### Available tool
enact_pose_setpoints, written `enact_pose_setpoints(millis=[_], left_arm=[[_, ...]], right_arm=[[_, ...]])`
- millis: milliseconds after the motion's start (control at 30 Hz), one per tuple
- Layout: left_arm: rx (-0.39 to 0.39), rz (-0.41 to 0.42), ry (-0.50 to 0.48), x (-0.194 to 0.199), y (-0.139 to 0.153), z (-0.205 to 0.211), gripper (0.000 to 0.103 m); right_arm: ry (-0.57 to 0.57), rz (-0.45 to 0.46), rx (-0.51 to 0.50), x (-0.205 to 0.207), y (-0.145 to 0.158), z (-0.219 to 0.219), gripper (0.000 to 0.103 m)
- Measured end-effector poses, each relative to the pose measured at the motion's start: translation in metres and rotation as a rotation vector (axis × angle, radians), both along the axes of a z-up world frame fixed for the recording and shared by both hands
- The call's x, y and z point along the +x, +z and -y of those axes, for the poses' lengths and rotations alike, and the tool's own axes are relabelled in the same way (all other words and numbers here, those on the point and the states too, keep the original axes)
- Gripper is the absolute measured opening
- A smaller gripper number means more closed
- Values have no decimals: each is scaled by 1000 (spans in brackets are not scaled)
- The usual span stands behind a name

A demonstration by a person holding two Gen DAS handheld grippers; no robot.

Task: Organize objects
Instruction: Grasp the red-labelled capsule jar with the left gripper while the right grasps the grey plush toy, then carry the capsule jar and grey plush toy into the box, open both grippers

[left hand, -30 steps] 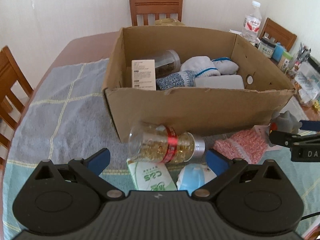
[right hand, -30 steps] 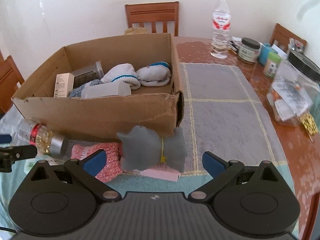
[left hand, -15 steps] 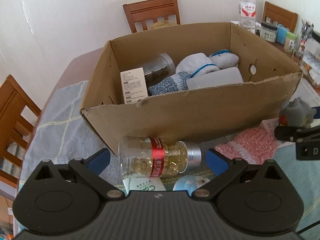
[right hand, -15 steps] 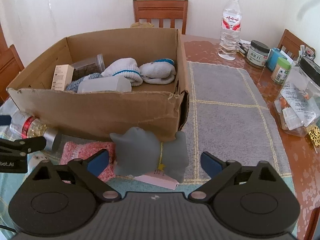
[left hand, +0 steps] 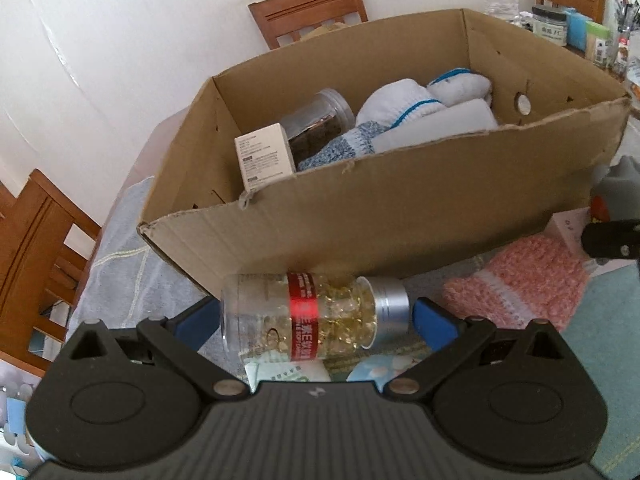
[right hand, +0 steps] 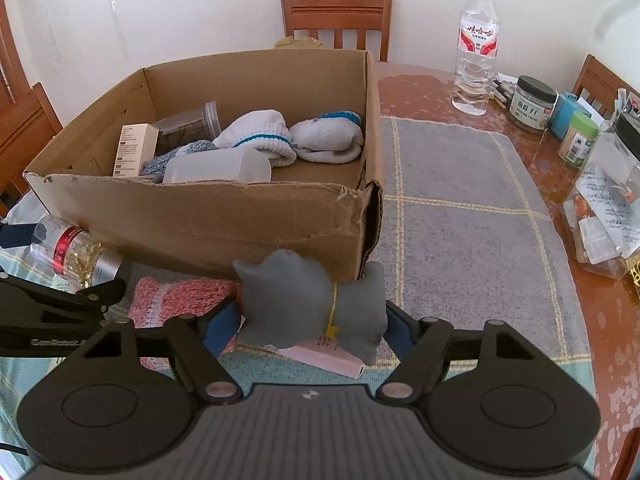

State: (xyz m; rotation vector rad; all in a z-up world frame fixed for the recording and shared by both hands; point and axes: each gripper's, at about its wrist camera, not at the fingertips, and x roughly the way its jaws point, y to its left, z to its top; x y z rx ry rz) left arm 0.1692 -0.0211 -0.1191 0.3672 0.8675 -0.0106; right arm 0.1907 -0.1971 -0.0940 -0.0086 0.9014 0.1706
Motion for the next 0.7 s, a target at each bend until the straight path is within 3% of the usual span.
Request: enact_pose_setpoints(millis=[400,600,700], left_arm=[[37,0,5,6,-4,11,99],[34,-11,10,5,-4,10,93],[-3,-29,-11,6,-2,5,93]], right_arm=[[-6,-16,19,4,-1,1,80],[-3,-24,11,6,-3,0,80],[7,-27,2,6,-2,-1,79]])
